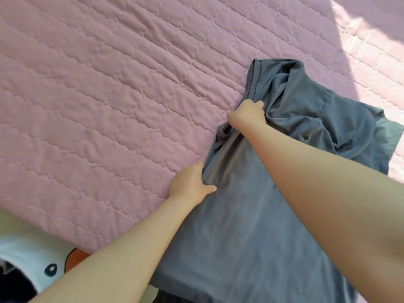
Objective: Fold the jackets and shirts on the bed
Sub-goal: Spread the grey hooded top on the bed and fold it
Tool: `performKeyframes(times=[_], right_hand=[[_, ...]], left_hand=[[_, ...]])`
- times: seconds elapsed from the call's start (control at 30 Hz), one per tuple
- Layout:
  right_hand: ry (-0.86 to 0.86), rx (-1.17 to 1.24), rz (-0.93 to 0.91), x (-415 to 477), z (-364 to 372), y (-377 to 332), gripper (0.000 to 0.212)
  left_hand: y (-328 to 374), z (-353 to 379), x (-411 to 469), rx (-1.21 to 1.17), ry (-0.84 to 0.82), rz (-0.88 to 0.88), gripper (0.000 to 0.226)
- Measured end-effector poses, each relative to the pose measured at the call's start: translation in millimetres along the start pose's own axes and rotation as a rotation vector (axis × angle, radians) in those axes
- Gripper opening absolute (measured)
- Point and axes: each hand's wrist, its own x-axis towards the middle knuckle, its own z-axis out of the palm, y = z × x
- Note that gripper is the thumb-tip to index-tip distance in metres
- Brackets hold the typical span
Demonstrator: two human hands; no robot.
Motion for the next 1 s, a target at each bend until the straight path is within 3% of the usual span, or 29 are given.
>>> performKeyframes(times=[0.07, 0.13, 0.2, 0.27, 0.37, 0.53, 0.63, 0.7, 0.77, 0.9, 1.0], right_hand=[[-0.024, 0.144, 0.059, 5.0, -6.8, -5.0, 0.042], [-0.052, 0.442, 0.193, 5.8, -13.2, -7.1, 0.033], [-0.099, 0.73, 0.284, 5.1, -20.5, -3.2, 0.003], [-0.118, 0.875, 0.304, 6.2, -23.7, 7.6, 0.027], [-0.115, 1.157, 0.344, -1.4, -29.8, 30.0, 0.028], [-0.049, 1.624, 0.437, -6.6, -41.9, 91.8, 0.019], [0.108, 1.436, 0.514, -4.4, -37.2, 141.0, 0.025], [0.127, 1.178, 0.424, -1.0, -32.9, 163.8, 0.027], [0.122, 1.025, 0.322, -1.1, -34.3, 172.0, 0.016], [0.234, 0.639, 0.079, -1.5, -45.9, 179.1, 0.042], [0.311, 0.596, -0.121, 3.7, -58.8, 167.0, 0.064]], left_hand=[[0.0, -0.3, -4.9, 0.076, -0.007, 0.041, 0.045], [-2.5, -0.4, -13.0, 0.157, -0.007, 0.095, 0.038], [-6.1, 2.3, -23.2, 0.217, 0.012, 0.151, 0.033], [-5.8, 3.3, -37.0, 0.25, 0.013, 0.211, 0.027], [2.9, 12.9, -57.4, 0.26, -0.018, 0.314, 0.016], [25.2, 50.7, -88.8, 0.259, -0.104, 0.555, 0.051], [38.3, 76.3, -103.6, 0.271, -0.34, 0.516, 0.057], [44.2, 88.2, -104.5, 0.315, -0.46, 0.521, 0.051], [51.5, 92.6, -92.3, 0.296, -0.468, 0.516, 0.038], [63.1, 91.5, -62.2, 0.307, -0.49, 0.491, 0.026], [68.4, 93.0, -55.7, 0.309, -0.541, 0.495, 0.029]])
